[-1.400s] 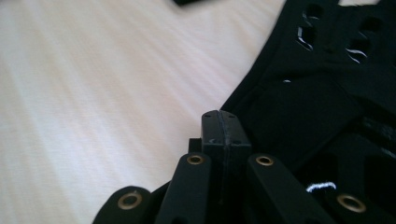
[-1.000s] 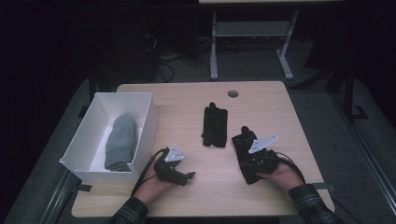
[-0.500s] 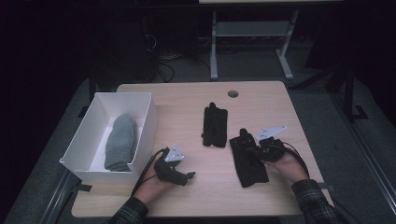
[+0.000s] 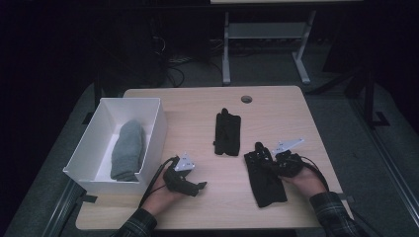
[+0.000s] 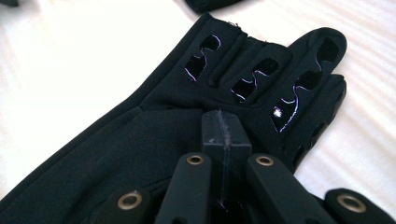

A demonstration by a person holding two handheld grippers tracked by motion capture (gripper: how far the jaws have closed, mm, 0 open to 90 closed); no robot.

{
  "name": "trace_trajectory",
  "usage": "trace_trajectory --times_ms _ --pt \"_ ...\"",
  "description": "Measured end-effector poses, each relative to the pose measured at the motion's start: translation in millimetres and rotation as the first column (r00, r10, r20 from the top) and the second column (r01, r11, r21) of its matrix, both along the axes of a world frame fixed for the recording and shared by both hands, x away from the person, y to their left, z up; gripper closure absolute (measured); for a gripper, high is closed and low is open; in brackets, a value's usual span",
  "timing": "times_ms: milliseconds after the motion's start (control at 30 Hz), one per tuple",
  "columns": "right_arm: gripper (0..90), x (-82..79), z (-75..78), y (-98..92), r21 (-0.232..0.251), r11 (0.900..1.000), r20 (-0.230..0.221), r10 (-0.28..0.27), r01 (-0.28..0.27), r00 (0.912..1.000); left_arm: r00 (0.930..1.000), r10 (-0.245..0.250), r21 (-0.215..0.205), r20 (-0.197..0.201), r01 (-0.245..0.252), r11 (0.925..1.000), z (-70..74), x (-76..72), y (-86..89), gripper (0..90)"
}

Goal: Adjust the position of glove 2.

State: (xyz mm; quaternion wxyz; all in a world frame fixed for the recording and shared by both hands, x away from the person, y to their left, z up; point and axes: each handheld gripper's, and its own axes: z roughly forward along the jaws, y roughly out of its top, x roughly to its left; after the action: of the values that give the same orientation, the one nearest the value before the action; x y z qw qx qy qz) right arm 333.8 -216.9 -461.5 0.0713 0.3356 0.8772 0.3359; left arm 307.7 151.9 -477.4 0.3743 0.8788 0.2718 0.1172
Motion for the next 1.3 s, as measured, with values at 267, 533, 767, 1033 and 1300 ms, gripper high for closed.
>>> trace_trajectory --times_ms 267,533,767,1033,1300 --pt "90.0 -5.0 4.1 5.8 -0.005 1.000 0.042 0.012 -0.012 0.9990 1.0000 0.000 0.001 0.000 0.000 1.0000 0.1 0.0 -0.1 12.9" --pt "90.0 11.0 1.9 -3.6 -0.009 0.999 0.046 -0.052 0.052 0.9976 1.0000 -0.001 0.002 0.000 0.001 1.0000 0.1 0.4 -0.3 12.9" --pt "86.8 -0.4 4.6 -15.0 0.004 0.998 0.040 -0.055 0.055 0.9977 1.0000 0.000 0.002 -0.001 0.000 1.0000 0.1 0.3 -0.4 12.9" --pt "45.4 8.7 1.8 -41.4 0.101 0.981 0.125 -0.179 0.167 0.9758 0.9998 0.020 -0.004 0.000 -0.020 0.9998 -0.2 0.8 -0.5 12.9" --pt "28.6 21.5 -17.7 -61.1 0.058 0.954 0.144 -0.298 0.293 0.9437 0.9996 0.028 0.001 -0.005 -0.028 0.9996 0.6 2.4 -2.4 12.9"
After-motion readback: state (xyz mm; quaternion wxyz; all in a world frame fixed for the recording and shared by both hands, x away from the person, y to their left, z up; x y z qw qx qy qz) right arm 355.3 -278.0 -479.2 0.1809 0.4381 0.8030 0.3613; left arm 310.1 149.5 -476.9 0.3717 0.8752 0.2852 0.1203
